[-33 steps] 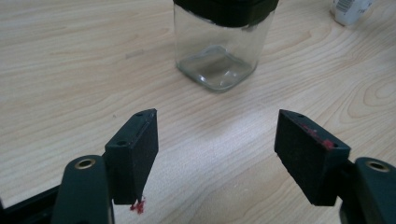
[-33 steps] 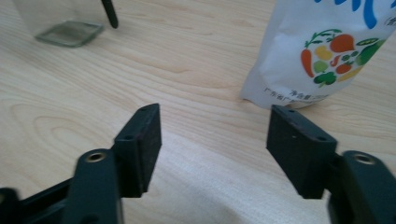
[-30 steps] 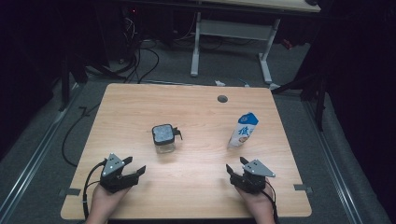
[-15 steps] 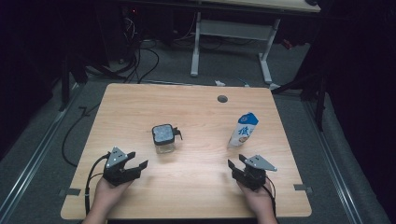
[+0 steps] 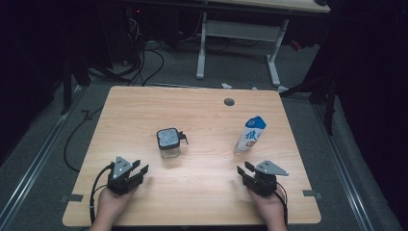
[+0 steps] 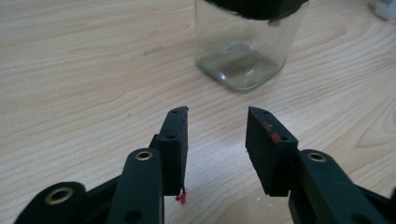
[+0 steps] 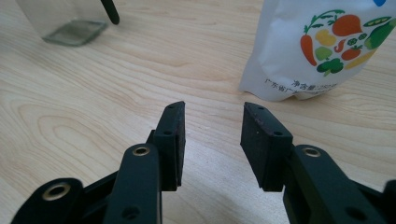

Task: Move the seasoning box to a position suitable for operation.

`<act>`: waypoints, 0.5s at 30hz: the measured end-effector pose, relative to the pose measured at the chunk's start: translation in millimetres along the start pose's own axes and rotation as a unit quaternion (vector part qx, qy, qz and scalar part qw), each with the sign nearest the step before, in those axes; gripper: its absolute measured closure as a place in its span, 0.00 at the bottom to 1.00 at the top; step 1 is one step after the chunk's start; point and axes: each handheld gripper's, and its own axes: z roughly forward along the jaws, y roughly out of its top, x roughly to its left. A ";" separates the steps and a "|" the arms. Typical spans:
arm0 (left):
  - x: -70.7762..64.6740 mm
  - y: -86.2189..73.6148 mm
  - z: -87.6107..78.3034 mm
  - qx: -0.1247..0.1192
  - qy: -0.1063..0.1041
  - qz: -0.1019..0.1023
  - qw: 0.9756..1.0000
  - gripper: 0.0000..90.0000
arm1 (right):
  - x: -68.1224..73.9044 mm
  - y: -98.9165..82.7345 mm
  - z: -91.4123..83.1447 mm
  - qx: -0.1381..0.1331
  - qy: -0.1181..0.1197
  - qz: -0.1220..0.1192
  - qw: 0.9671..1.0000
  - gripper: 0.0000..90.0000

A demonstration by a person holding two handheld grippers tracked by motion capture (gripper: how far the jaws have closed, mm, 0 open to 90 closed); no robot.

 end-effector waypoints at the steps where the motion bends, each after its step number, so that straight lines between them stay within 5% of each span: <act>1: -0.9 0.6 0.7 -0.001 -0.003 -0.003 1.000 0.65 | -0.6 -0.2 1.3 0.004 0.003 -0.001 1.000 0.65; 4: -3.5 2.3 4.0 0.008 -0.022 -0.013 1.000 0.61 | -0.1 -0.7 4.0 0.005 0.003 -0.003 1.000 0.62; 9: -8.2 8.7 9.9 0.035 -0.010 0.000 0.999 0.62 | 1.5 1.7 6.2 0.002 0.022 0.000 1.000 0.55; 15: -6.2 14.3 17.4 0.031 -0.007 -0.003 0.999 0.72 | 6.8 -1.2 7.4 0.005 0.016 -0.022 1.000 0.55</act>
